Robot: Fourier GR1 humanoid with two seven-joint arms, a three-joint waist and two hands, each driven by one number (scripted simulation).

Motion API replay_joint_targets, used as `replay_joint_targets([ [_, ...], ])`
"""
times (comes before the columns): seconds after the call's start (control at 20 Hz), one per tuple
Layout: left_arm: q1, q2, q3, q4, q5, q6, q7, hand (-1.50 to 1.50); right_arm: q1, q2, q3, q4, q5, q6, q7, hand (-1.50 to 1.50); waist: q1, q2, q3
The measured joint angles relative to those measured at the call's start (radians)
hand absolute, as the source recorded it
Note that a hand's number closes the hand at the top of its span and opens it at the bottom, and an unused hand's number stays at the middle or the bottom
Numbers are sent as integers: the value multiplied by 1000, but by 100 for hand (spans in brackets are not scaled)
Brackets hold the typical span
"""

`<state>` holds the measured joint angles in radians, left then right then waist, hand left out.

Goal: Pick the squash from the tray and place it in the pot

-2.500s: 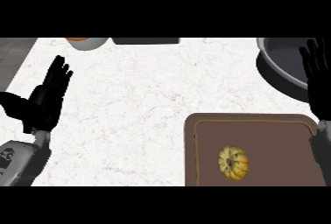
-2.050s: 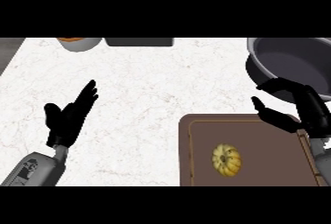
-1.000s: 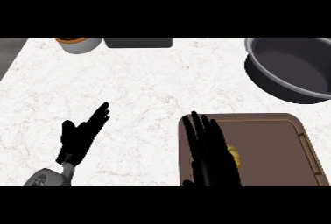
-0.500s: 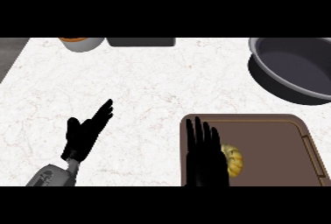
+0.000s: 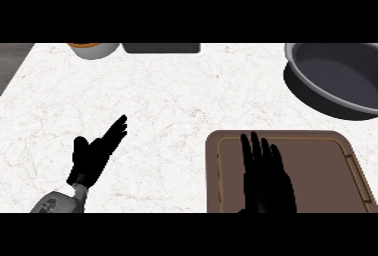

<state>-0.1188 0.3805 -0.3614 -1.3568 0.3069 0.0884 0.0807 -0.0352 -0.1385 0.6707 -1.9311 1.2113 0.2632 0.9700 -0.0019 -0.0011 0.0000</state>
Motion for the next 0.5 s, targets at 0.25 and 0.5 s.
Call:
replay_joint_targets([
  [0.25,1,-34,30,13,-32,-18,3,0,78,-42,-34,-84,-27,-1,-43,-150,-2,0,0],
  [0.5,-1,-44,52,23,-54,-39,-2,0,136,-47,-69,-95,-113,-69,-136,-150,-1,0,0],
])
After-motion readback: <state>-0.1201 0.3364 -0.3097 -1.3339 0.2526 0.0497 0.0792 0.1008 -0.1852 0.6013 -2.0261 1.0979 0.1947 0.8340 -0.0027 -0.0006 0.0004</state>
